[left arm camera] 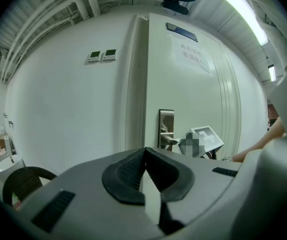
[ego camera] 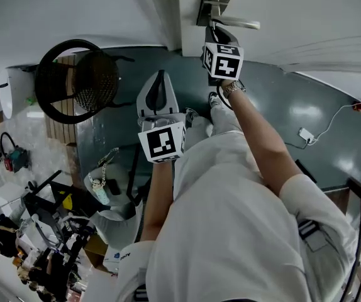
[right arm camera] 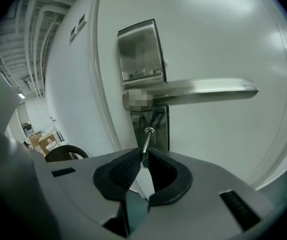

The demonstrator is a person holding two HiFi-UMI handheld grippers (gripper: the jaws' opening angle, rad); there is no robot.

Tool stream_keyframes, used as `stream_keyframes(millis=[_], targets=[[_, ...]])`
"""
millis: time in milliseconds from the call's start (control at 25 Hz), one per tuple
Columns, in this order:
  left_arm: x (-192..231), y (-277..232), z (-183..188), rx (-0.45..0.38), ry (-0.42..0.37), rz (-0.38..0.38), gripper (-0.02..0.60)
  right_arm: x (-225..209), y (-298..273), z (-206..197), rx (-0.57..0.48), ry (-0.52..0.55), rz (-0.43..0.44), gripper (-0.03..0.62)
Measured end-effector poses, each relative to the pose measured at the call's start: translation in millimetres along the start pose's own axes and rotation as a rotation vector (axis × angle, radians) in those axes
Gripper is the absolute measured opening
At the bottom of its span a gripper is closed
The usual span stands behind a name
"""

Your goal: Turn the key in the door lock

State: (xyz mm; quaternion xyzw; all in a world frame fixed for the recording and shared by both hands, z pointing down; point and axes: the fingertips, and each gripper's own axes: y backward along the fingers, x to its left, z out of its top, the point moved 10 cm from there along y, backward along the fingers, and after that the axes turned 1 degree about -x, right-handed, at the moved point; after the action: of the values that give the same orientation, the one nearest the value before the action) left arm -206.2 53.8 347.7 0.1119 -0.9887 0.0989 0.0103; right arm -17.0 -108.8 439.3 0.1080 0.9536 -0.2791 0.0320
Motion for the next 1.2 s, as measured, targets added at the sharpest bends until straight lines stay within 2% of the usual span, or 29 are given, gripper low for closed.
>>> stream_keyframes(millis=[160,240,400,520,680,840,1000,1120,1200], targets=[[-12,-2,4,0.008,-0.035,0.05,0.009,0,-4,-2,-0.005,0.023,-0.013,0.038],[-21,-5,8,0.01,-0.048,0.074,0.009,-2,-5,-1,0.007,0.001,-0.008,0.038],[-37,-20,12,0.004,-0.072,0.103,0.009,-7,-14,1,0.037,-0.094,0.041,0.038],[-46,-33,11,0.003,-0.078,0.102,0.009,-7,-18,1,0.034,-0.074,0.065,0.04],[-43,-44,13,-0.007,-0.072,0.026,0.009,-5,-17,-1,0.016,-0.1,0.044,0.038],[-21,-54,13,-0.011,-0.087,-0.057,0.009,3,-21,-2,-0.022,-0.145,0.002,0.038],[5,-50,19,-0.009,-0.109,-0.179,0.009,4,-19,-4,-0.065,-0.212,-0.093,0.038],[31,-51,15,0.009,-0.12,-0.262,0.009,8,-20,-6,-0.083,-0.207,-0.147,0.023],[48,-56,13,0.023,-0.13,-0.308,0.009,13,-21,-5,-0.09,-0.169,-0.183,0.021]])
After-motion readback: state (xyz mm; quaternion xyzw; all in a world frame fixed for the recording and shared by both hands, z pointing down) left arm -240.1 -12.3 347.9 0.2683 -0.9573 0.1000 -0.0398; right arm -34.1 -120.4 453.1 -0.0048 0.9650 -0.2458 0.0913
